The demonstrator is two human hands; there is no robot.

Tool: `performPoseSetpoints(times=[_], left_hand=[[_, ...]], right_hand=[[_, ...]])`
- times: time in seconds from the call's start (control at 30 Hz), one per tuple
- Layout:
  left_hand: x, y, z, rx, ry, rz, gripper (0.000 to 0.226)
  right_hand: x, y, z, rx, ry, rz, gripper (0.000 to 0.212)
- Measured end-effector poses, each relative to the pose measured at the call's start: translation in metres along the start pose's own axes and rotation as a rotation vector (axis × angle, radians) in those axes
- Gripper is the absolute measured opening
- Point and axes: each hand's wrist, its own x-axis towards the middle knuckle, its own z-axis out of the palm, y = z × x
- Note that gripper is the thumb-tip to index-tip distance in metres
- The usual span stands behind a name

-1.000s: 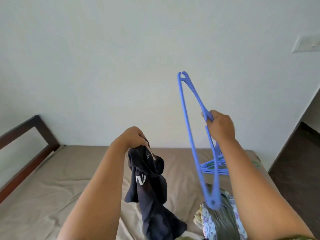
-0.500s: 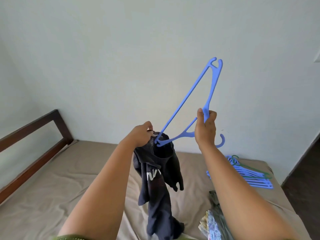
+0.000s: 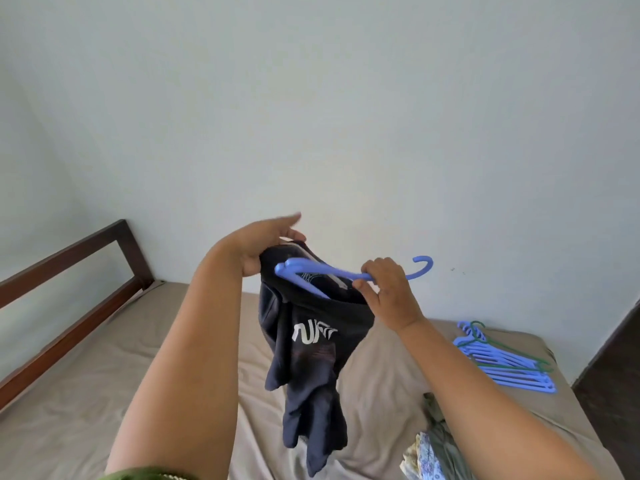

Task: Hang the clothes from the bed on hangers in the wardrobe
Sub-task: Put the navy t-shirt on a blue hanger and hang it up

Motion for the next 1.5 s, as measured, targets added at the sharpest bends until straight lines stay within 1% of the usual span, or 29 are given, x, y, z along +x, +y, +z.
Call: performPoseSetpoints(times=[0.03,0.07,0.1,0.2,0.3,0.4,0.47,0.53,0.57,0.63,0.7,0.8,0.83,0.9,0.93,0.97,1.03,1.07,1.1,1.13,1.17,1.2,1.27,1.3,1.33,1.37,1.4,1.47,1.5], left_hand=[[-0.003,0.006,-0.004,-0.016,-0.032,0.004,0.055],[-0.006,0.011,-0.006,0.035,-0.052,0.023,0.062],[-0.008,0.013,-0.007,0.138,-0.053,0.055,0.062],[-0.011,0.013,-0.009,0.527,0.065,0.074,0.052],[-0.006,0.005,-0.013,0.686,0.164,0.008,0.052],[0.004,0.0,-0.008,0.85,0.222,0.057,0.038],[0.009,0.0,0.001,0.854,0.285,0.152,0.03],[0.011,0.0,0.008,0.8,0.317,0.242,0.033],[0.012,0.0,0.011,0.799,0.3,0.261,0.038],[0.013,-0.001,0.013,0.866,0.213,0.261,0.045],[0.013,0.002,0.013,0.892,0.163,0.268,0.047],[0.019,0.001,0.018,0.851,0.07,0.301,0.047],[0.022,-0.003,0.024,0.807,0.023,0.303,0.048],[0.029,-0.017,0.033,0.636,-0.038,0.285,0.051],[0.032,-0.023,0.034,0.534,-0.013,0.287,0.05],[0.034,-0.029,0.031,0.436,0.054,0.309,0.048],[0.033,-0.033,0.018,0.334,0.256,0.407,0.038],[0.03,-0.035,0.008,0.365,0.38,0.473,0.03],[0.026,-0.037,-0.001,0.457,0.506,0.549,0.021],[0.022,-0.04,-0.008,0.57,0.608,0.615,0.021],[0.018,-0.045,-0.013,0.663,0.662,0.657,0.032],[0.015,-0.05,-0.015,0.712,0.66,0.66,0.046],[0.014,-0.062,-0.018,0.756,0.596,0.552,0.069],[0.016,-0.07,-0.019,0.788,0.587,0.47,0.075],[0.02,-0.078,-0.021,0.799,0.59,0.394,0.075],[0.023,-0.085,-0.024,0.785,0.588,0.333,0.071],[0.026,-0.09,-0.028,0.757,0.572,0.279,0.061],[0.027,-0.095,-0.035,0.797,0.557,0.205,0.029],[0.026,-0.095,-0.039,0.842,0.571,0.205,0.019]], right_hand=[[-0.001,0.001,0.002,-0.056,-0.042,-0.042,0.047],[-0.001,0.002,0.005,-0.101,-0.073,-0.07,0.047],[0.0,0.003,0.005,-0.132,-0.099,-0.077,0.047],[0.009,0.002,0.002,-0.174,-0.2,0.005,0.045],[0.016,0.002,-0.003,-0.212,-0.301,0.081,0.043],[0.018,-0.002,-0.001,-0.335,-0.334,0.019,0.043],[0.02,-0.01,0.003,-0.43,-0.379,-0.036,0.042],[0.024,-0.018,0.004,-0.484,-0.379,-0.092,0.038],[0.027,-0.021,0.003,-0.477,-0.386,-0.118,0.036],[0.03,-0.025,0.001,-0.416,-0.445,-0.16,0.033],[0.031,-0.03,0.0,-0.384,-0.535,-0.183,0.03],[0.033,-0.039,0.001,-0.422,-0.502,-0.259,0.026],[0.036,-0.043,0.002,-0.441,-0.489,-0.28,0.023],[0.044,-0.05,0.002,-0.438,-0.455,-0.287,0.017],[0.048,-0.051,0.0,-0.427,-0.439,-0.265,0.017],[0.051,-0.049,-0.003,-0.42,-0.426,-0.221,0.018],[0.056,-0.041,-0.012,-0.411,-0.44,-0.079,0.021],[0.056,-0.035,-0.016,-0.407,-0.444,-0.015,0.024],[0.058,-0.029,-0.019,-0.407,-0.431,0.025,0.026],[0.06,-0.025,-0.022,-0.414,-0.419,0.05,0.028],[0.062,-0.022,-0.023,-0.425,-0.411,0.061,0.029],[0.065,-0.021,-0.023,-0.433,-0.413,0.065,0.03],[0.069,-0.022,-0.022,-0.45,-0.416,0.054,0.031],[0.071,-0.023,-0.022,-0.468,-0.406,0.044,0.031],[0.072,-0.024,-0.022,-0.485,-0.395,0.035,0.031],[0.073,-0.024,-0.022,-0.497,-0.384,0.024,0.031],[0.074,-0.024,-0.022,-0.498,-0.378,0.019,0.031],[0.077,-0.025,-0.025,-0.482,-0.375,0.024,0.031],[0.079,-0.024,-0.027,-0.477,-0.381,0.029,0.031]])
